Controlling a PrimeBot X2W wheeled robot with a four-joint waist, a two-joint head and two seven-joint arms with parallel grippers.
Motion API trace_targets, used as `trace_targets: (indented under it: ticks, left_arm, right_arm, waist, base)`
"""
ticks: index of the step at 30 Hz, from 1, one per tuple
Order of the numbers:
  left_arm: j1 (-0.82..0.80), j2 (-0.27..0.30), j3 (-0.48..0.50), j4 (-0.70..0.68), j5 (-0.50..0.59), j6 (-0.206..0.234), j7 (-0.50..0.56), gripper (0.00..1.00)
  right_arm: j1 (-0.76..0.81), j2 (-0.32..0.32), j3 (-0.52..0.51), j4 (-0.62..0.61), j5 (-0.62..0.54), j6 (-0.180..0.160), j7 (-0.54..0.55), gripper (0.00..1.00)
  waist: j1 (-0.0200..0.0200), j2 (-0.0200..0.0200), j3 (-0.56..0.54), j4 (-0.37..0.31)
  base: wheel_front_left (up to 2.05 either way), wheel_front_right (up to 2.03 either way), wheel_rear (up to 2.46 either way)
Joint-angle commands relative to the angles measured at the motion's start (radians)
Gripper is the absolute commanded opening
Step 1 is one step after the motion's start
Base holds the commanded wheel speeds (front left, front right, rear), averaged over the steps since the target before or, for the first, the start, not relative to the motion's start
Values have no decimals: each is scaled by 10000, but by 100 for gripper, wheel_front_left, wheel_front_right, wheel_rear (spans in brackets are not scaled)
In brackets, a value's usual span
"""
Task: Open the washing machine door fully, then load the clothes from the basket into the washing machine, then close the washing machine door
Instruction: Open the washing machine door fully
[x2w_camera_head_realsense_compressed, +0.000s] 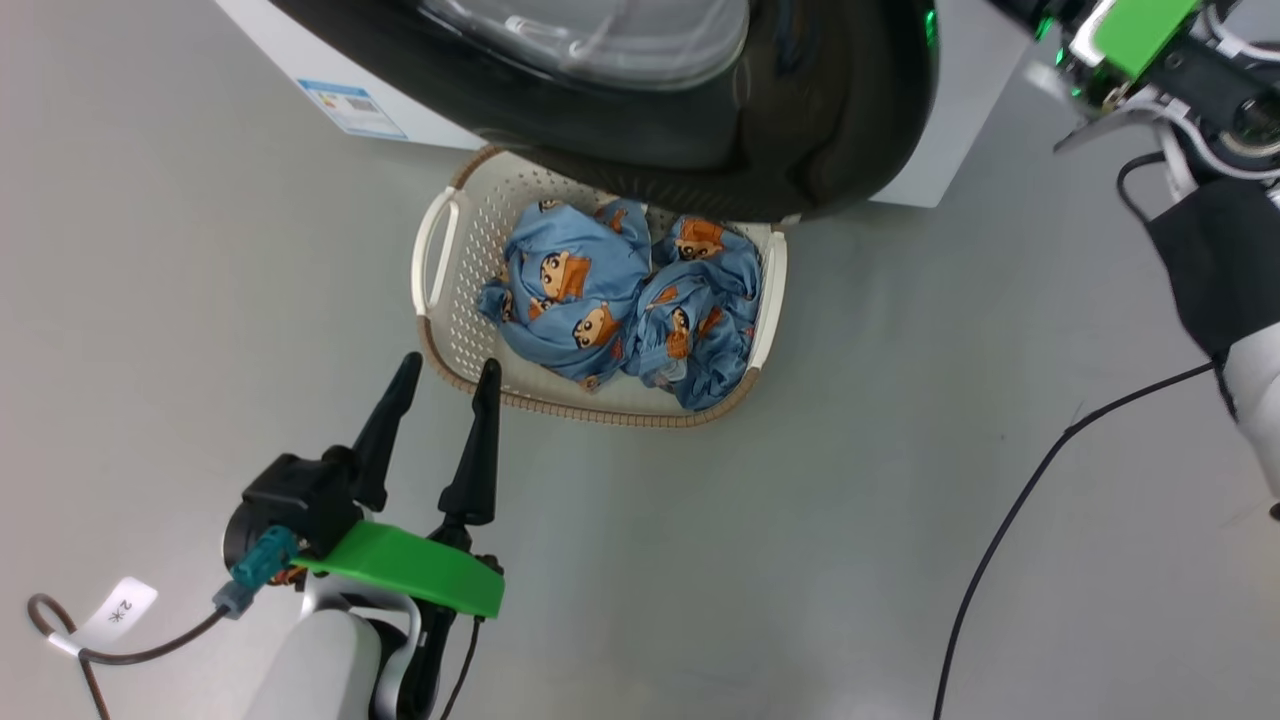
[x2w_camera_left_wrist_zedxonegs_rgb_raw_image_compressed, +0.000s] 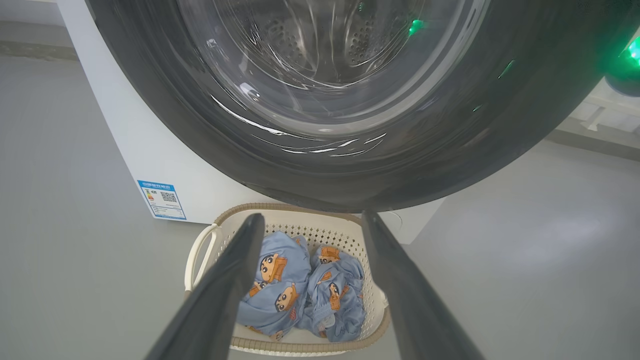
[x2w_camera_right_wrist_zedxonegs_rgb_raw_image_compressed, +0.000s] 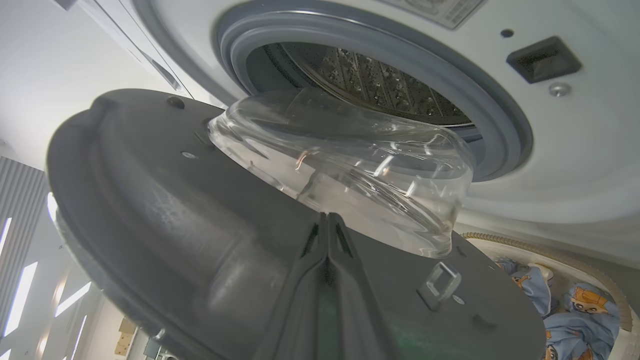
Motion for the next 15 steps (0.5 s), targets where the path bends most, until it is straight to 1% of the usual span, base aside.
trace_targets:
  ticks: [1,15]
  left_arm:
    - [185,260,385,-155,166,-27,-65,100]
    - [804,260,529,-31,449,-27,-65,100]
  right_arm:
    - [320,376,176,-402,10,25,124,0]
    - [1684,577,710,-1049,164,25,450,0]
  waist:
    - [0,0,-151,-51]
    - [0,0,-1149,-274]
  base:
    - [0,0,0]
    - [0,0,0]
